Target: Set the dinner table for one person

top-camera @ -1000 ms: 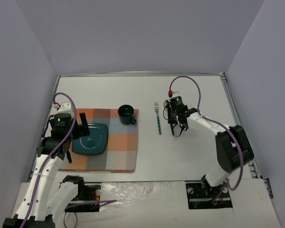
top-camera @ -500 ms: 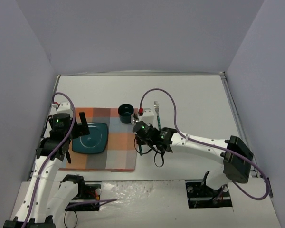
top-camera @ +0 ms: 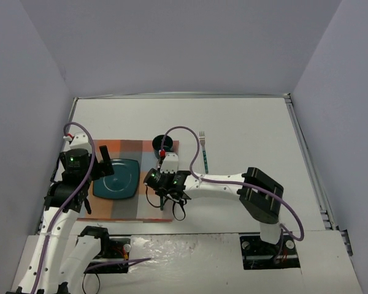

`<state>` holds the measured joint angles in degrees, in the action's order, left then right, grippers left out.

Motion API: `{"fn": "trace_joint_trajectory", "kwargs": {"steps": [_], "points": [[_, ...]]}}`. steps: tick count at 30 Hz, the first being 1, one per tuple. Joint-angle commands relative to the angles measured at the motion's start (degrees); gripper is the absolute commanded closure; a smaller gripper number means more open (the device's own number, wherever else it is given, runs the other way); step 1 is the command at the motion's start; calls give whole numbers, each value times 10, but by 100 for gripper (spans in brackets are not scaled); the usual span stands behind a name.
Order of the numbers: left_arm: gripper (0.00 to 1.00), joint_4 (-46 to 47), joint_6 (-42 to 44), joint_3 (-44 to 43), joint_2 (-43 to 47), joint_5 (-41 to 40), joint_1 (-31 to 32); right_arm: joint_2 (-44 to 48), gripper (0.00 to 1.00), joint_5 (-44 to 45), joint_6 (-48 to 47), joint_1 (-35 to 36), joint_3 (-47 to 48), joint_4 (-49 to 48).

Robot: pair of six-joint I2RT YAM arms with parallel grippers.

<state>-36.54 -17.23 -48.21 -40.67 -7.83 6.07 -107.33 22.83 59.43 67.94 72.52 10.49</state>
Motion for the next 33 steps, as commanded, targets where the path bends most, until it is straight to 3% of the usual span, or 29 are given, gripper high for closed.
{"fn": "trace_joint_trajectory", "kwargs": {"steps": [1, 18, 27, 29, 33], "points": [[3, 26, -4, -8, 5, -13, 2, -25, 100, 38, 47, 3, 53, -9], [3, 24, -4, -7, 10, -15, 2, -89, 100, 14, 51, 3, 78, -14], [3, 25, -2, -7, 12, -11, 2, -79, 70, 12, 49, 3, 69, -20], [3, 25, -3, -7, 11, -11, 2, -70, 54, 12, 43, 4, 68, -21], [3, 26, -3, -6, 11, -3, 3, -45, 36, 23, 29, 6, 61, -21]]}}
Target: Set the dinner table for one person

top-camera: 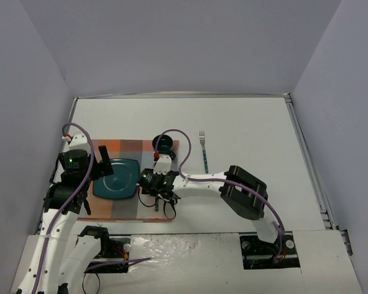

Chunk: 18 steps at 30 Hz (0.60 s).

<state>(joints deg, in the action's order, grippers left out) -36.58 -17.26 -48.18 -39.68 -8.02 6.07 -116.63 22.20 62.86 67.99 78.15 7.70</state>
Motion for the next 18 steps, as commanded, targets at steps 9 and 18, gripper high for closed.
{"fn": "trace_joint_trajectory", "kwargs": {"steps": [9, 18], "points": [[3, 13, -44, -75, -31, 64, 22, 241, 5, 134, -100, -2, -72, 17], [3, 56, -151, -188, -170, 21, 193, 450, 0, 146, -181, -148, -205, 47]]}}
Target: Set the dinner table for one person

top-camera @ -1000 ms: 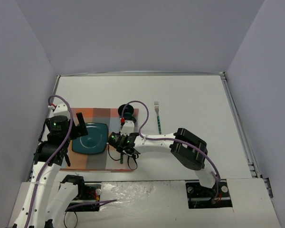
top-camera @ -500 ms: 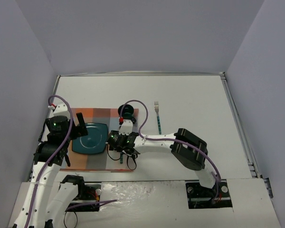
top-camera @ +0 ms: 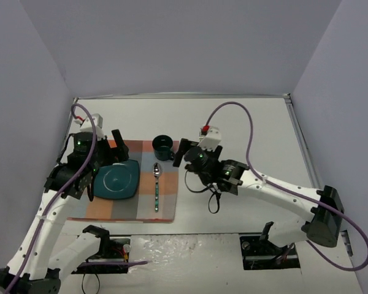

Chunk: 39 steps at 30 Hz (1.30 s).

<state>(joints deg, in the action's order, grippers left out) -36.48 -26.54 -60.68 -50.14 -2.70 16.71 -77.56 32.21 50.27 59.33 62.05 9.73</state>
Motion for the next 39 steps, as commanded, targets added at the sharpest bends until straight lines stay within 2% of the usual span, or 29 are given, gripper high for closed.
{"fn": "trace_joint_trajectory", "kwargs": {"steps": [1, 9, 16, 21, 28, 39], "points": [[3, 60, -64, -81, -90, -51, 116, 79, 0, 52, -66, -79, -52, 30], [3, 126, -106, -208, -288, -173, 266, 204, 0, 83, -112, -187, -112, 57], [3, 138, -132, -329, -464, -227, 343, 298, 0, 101, -87, -204, -160, 80], [3, 132, -146, -385, -575, -223, 351, 337, 0, 97, -78, -205, -184, 89], [3, 90, -133, -492, -697, -222, 349, 345, 0, 86, -65, -205, -194, 94], [5, 62, -156, -576, -817, -182, 325, 357, 1, 70, -63, -205, -201, 96]]}}
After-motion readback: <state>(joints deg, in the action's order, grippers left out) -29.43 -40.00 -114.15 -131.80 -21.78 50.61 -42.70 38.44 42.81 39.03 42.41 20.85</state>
